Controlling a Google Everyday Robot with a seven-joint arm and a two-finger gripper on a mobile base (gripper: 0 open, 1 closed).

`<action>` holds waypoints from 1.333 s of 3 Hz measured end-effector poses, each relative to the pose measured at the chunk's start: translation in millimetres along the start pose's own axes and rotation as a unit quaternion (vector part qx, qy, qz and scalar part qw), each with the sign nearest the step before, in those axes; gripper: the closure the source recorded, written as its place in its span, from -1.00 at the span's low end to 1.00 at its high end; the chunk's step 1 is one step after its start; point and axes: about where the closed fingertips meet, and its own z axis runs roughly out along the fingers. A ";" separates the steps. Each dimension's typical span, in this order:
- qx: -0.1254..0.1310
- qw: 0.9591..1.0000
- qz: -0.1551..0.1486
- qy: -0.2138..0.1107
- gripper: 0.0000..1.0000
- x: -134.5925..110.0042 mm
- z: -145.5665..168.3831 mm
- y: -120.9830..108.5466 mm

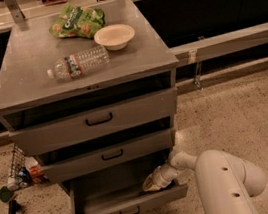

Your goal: Open bottom drawer

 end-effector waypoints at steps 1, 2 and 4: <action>-0.054 0.999 0.004 0.002 1.00 -4.7 14.3 37.0; -0.058 0.998 0.005 0.002 1.00 -5.4 14.9 38.2; -0.113 0.993 0.019 0.005 1.00 -12.7 22.2 85.5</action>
Offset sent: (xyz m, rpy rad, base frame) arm -0.1928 0.0482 -0.0005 0.0179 0.3972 0.2980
